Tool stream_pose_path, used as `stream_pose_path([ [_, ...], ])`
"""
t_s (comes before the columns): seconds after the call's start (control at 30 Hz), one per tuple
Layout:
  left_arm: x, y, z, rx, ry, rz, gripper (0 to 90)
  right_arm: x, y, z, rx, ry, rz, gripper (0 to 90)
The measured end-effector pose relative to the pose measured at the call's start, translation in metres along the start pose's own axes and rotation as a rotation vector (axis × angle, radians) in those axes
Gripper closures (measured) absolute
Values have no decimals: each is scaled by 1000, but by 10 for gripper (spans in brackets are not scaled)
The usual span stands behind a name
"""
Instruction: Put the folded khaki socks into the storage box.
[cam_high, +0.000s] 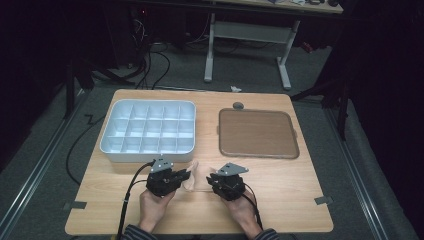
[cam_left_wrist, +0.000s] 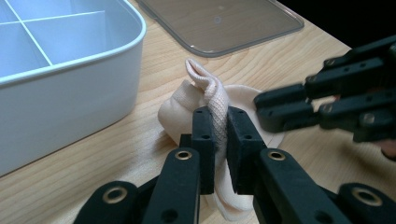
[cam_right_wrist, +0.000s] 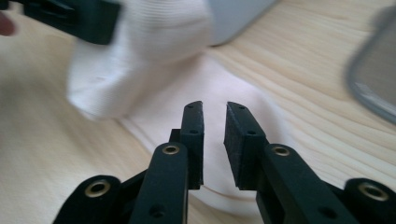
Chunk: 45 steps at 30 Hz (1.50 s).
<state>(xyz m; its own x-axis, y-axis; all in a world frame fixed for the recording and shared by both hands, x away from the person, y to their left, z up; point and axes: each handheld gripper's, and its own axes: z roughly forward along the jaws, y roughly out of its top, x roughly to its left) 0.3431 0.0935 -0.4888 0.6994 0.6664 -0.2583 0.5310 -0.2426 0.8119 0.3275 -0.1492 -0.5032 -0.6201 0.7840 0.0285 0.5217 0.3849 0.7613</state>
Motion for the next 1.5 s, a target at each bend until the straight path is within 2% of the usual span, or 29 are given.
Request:
stream_pose_path([
  [0.17,-1,0,1,0,4,3,828,-14,-9,-11,-7,-85,29,721],
  [0.33,-2,0,0,2,7,3,827,-25,-14,-12,0,-120,69,684],
  [0.47,-3,0,1,4,10,9,826,-26,-18,-6,30,-105,83,687],
  [0.6,-4,0,2,7,7,13,825,-27,-20,2,62,-77,94,766],
  [0.73,-6,0,4,10,2,16,825,-25,-20,7,70,-68,84,855],
  [1.0,-11,1,9,23,-3,35,824,-17,-17,12,65,-43,38,863],
  [1.23,-15,3,14,40,-6,58,821,-15,-15,15,67,-16,36,863],
  [1.5,-16,2,25,76,4,71,810,-15,-15,16,66,-10,38,862],
])
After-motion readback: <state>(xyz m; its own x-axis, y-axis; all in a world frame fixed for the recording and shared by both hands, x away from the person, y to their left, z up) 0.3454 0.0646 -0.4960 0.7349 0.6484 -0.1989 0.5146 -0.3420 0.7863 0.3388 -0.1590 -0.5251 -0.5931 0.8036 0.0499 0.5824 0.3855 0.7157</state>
